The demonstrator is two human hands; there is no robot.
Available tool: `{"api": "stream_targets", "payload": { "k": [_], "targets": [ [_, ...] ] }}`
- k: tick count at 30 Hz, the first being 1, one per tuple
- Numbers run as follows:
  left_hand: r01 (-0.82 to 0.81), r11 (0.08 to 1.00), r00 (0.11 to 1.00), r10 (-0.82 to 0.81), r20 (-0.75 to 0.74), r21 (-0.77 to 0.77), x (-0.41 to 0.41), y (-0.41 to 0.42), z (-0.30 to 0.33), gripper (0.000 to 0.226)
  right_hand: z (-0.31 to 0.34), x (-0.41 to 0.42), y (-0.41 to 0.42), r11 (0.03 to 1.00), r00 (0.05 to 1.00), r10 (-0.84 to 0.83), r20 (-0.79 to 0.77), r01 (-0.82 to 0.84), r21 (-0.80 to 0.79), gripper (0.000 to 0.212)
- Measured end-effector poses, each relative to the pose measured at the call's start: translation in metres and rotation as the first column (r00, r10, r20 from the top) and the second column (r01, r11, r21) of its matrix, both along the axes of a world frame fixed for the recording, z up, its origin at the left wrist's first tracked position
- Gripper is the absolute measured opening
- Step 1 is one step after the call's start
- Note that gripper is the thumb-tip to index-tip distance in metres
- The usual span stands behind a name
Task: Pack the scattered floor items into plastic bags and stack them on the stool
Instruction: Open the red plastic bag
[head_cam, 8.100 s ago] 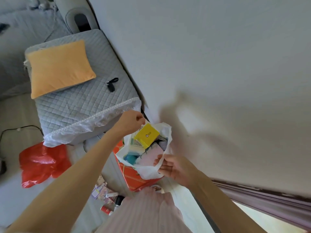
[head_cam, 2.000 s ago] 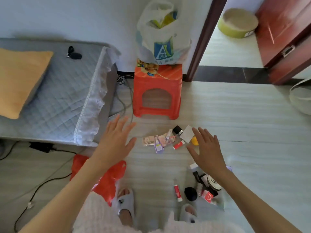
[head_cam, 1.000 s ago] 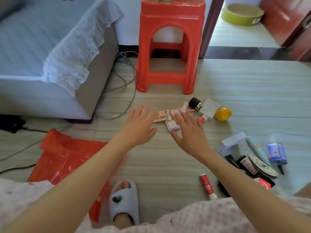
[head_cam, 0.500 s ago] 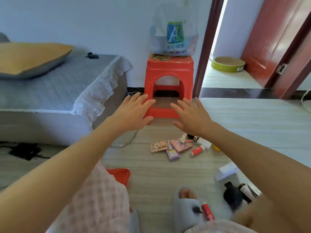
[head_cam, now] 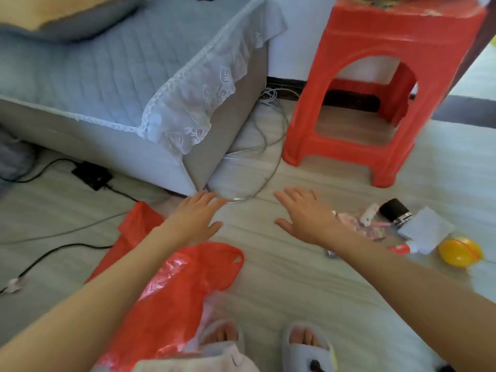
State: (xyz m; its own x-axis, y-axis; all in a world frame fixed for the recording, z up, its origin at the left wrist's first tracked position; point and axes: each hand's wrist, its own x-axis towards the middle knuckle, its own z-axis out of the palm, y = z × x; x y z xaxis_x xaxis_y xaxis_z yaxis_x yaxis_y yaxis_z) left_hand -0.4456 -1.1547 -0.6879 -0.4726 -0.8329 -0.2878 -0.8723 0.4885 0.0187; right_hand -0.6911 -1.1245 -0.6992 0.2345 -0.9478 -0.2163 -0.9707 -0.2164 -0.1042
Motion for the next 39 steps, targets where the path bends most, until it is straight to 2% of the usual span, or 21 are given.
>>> {"api": "stream_targets", "payload": {
  "k": [3, 8, 10, 13, 15, 16, 17, 19, 20, 21, 23, 27, 29, 31, 36, 39],
  "targets": [
    [-0.053, 0.988, 0.990, 0.034, 0.135, 0.142, 0.011, -0.002, -0.051, 0.062, -0.047, 0.017, -0.016, 0.996, 0.999, 0.032, 0.017, -0.033, 0.087, 0.065],
    [-0.103, 0.942, 0.969, 0.022, 0.246, 0.321, 0.023, 0.025, -0.124, 0.077, -0.110, 0.047, -0.019, 0.970, 0.995, 0.019, 0.093, -0.041, 0.241, 0.064],
    [-0.114, 0.931, 0.956, 0.008, 0.293, 0.347, 0.027, 0.038, -0.143, 0.067, -0.128, 0.055, -0.015, 0.956, 0.990, -0.028, 0.139, -0.014, 0.292, 0.063],
    [-0.030, 0.979, 0.981, -0.010, 0.195, 0.201, 0.028, 0.041, -0.157, 0.028, -0.144, 0.061, -0.008, 0.948, 0.962, -0.133, 0.238, 0.054, 0.314, 0.062],
    [0.040, 0.999, 0.994, -0.042, 0.099, 0.023, 0.022, 0.031, -0.157, 0.021, -0.145, 0.061, -0.006, 0.913, 0.891, -0.299, 0.341, 0.164, 0.372, 0.061],
    [0.065, 0.995, 0.997, -0.062, 0.040, -0.069, 0.016, 0.025, -0.151, 0.016, -0.142, 0.061, -0.007, 0.859, 0.810, -0.437, 0.391, 0.246, 0.450, 0.060],
    [0.082, 0.987, 0.996, -0.084, -0.011, -0.141, 0.008, 0.020, -0.143, 0.005, -0.136, 0.059, -0.008, 0.770, 0.683, -0.591, 0.429, 0.319, 0.553, 0.057],
    [0.110, 0.960, 0.985, -0.139, -0.100, -0.256, -0.015, 0.015, -0.126, 0.015, -0.118, 0.054, -0.011, 0.527, 0.284, -0.847, 0.450, 0.329, 0.784, 0.050],
    [0.116, 0.946, 0.979, -0.159, -0.123, -0.303, -0.026, 0.014, -0.118, 0.015, -0.107, 0.050, -0.013, 0.443, 0.102, -0.896, 0.432, 0.279, 0.852, 0.048],
    [0.124, 0.932, 0.973, -0.182, -0.143, -0.342, -0.036, 0.015, -0.112, 0.011, -0.098, 0.046, -0.015, 0.410, -0.016, -0.904, 0.427, 0.244, 0.879, 0.048],
    [0.132, 0.915, 0.959, -0.216, -0.185, -0.380, -0.051, 0.023, -0.103, 0.003, -0.084, 0.037, -0.017, 0.417, -0.140, -0.881, 0.452, 0.221, 0.881, 0.049],
    [0.096, 0.885, 0.936, -0.235, -0.260, -0.455, -0.063, 0.032, -0.095, 0.012, -0.066, 0.037, -0.015, 0.521, -0.200, -0.805, 0.559, 0.213, 0.826, 0.020],
    [0.097, 0.876, 0.926, -0.253, -0.279, -0.473, -0.063, 0.035, -0.094, 0.006, -0.063, 0.039, -0.012, 0.537, -0.219, -0.789, 0.575, 0.210, 0.817, 0.007],
    [0.137, 0.866, 0.907, -0.306, -0.291, -0.482, -0.061, 0.039, -0.092, 0.009, -0.061, 0.037, -0.011, 0.538, -0.220, -0.792, 0.569, 0.190, 0.822, 0.008],
    [0.275, 0.873, 0.866, -0.408, -0.291, -0.403, -0.059, 0.054, -0.082, 0.034, -0.055, 0.023, -0.003, 0.543, -0.209, -0.810, 0.548, 0.090, 0.835, 0.019],
    [0.289, 0.841, 0.857, -0.440, -0.268, -0.457, -0.058, 0.055, -0.074, 0.030, -0.041, 0.013, 0.009, 0.582, -0.126, -0.802, 0.584, 0.056, 0.811, 0.021]
  ]
}}
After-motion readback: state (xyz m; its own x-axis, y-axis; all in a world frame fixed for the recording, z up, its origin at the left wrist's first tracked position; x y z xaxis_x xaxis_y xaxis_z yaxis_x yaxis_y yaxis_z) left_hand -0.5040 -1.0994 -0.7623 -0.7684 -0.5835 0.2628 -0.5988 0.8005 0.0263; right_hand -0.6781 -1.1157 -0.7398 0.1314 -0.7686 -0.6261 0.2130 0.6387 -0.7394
